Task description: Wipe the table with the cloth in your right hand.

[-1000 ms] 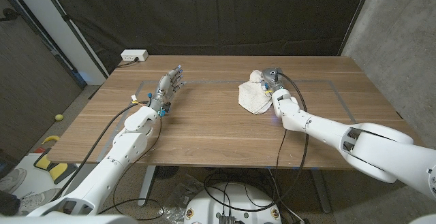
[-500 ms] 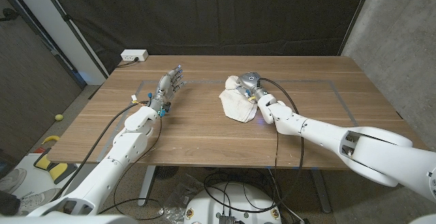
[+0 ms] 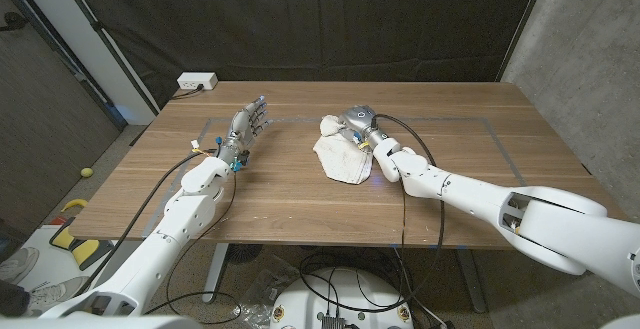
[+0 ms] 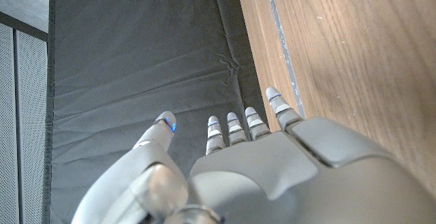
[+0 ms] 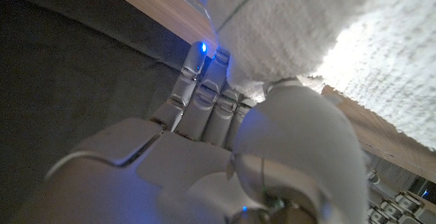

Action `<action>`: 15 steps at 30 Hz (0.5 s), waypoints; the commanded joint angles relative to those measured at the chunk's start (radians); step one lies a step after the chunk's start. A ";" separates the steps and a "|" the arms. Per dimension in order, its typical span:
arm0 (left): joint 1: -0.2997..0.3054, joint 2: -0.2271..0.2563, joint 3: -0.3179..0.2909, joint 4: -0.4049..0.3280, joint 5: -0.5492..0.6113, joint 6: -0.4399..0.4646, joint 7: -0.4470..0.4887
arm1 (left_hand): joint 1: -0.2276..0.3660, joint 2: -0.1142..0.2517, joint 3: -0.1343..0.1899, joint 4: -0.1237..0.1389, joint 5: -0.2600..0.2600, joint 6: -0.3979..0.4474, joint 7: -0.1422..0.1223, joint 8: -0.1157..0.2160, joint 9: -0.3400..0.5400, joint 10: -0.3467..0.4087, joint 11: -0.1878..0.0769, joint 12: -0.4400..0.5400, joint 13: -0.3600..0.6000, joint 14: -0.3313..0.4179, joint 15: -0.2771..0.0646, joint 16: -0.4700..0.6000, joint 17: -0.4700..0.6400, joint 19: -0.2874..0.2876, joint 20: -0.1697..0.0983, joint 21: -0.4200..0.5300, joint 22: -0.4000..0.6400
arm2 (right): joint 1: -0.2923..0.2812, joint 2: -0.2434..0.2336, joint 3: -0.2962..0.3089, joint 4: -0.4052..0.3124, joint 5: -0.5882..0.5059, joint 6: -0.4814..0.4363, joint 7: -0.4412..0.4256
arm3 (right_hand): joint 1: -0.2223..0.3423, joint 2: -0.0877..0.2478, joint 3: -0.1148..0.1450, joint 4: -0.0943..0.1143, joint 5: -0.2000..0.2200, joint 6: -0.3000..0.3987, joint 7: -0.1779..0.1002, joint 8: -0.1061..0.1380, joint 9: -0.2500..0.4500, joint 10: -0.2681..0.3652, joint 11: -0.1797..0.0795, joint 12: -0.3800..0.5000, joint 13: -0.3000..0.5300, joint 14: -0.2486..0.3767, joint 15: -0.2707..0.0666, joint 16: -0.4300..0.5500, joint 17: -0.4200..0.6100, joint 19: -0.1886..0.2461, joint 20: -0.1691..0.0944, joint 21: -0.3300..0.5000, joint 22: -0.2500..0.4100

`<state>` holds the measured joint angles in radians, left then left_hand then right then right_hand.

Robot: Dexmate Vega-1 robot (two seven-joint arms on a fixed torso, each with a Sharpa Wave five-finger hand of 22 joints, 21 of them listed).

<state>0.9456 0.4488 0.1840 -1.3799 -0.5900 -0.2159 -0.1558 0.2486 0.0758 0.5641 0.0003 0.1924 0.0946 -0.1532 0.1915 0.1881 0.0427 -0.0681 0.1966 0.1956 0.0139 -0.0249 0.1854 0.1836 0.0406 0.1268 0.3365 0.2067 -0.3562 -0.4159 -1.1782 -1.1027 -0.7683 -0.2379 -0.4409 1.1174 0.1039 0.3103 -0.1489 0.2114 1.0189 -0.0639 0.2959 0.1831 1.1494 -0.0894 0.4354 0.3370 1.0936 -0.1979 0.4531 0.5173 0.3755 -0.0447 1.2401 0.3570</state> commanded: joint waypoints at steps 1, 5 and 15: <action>-0.001 0.003 -0.003 0.005 -0.004 -0.003 -0.013 | 0.005 -0.010 -0.003 0.004 0.005 -0.005 -0.003 0.004 0.002 -0.002 0.001 0.010 0.000 -0.006 -0.004 0.004 0.003 -0.004 0.005 -0.002 0.003 | -0.024 -0.014 0.063 0.012 0.007 -0.155 0.028 | 0.001 0.003 0.000 0.002 0.008 0.101 -0.066 -0.004 0.007 0.006 -0.005 0.002 0.006 -0.001 -0.035 -0.004 0.004 -0.001 -0.133 0.007 -0.001; 0.003 0.004 -0.004 0.001 -0.004 -0.003 -0.010 | 0.005 -0.010 -0.003 0.004 0.005 -0.005 -0.003 0.004 0.002 0.000 0.000 0.011 0.000 -0.006 -0.004 0.004 0.003 -0.004 0.005 -0.002 0.003 | -0.036 -0.041 0.080 -0.021 0.009 -0.223 0.044 | 0.002 0.003 0.000 0.002 0.008 0.102 -0.066 -0.006 0.007 0.007 -0.004 0.001 0.007 0.000 -0.035 -0.005 0.005 -0.002 -0.133 0.010 -0.004; 0.017 0.010 -0.006 -0.022 -0.001 0.002 0.002 | 0.005 -0.010 -0.004 0.003 0.005 -0.006 -0.003 0.004 0.002 0.000 0.003 0.011 0.000 -0.006 -0.004 0.004 0.003 -0.006 0.006 -0.003 0.003 | -0.098 -0.129 0.140 -0.168 0.021 -0.378 0.048 | 0.002 0.002 0.000 0.001 0.009 0.105 -0.066 -0.011 0.007 0.011 -0.001 -0.001 0.008 0.000 -0.035 -0.009 0.010 -0.005 -0.134 0.017 -0.014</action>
<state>0.9510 0.4529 0.1799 -1.3840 -0.5936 -0.2177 -0.1645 0.2528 0.0716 0.5602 0.0042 0.1923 0.0947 -0.1533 0.1915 0.1881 0.0427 -0.0681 0.2043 0.1955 0.0139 -0.0249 0.1854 0.1836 0.0404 0.1270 0.3365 0.2068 -0.4039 -0.4733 -1.0929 -1.1565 -0.7577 -0.4647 -0.4026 1.1187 0.1025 0.3103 -0.1489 0.2155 1.0261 -0.0605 0.2870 0.1845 1.1492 -0.0893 0.4354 0.3424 1.0938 -0.1977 0.4473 0.5221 0.3723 -0.0413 1.2501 0.3431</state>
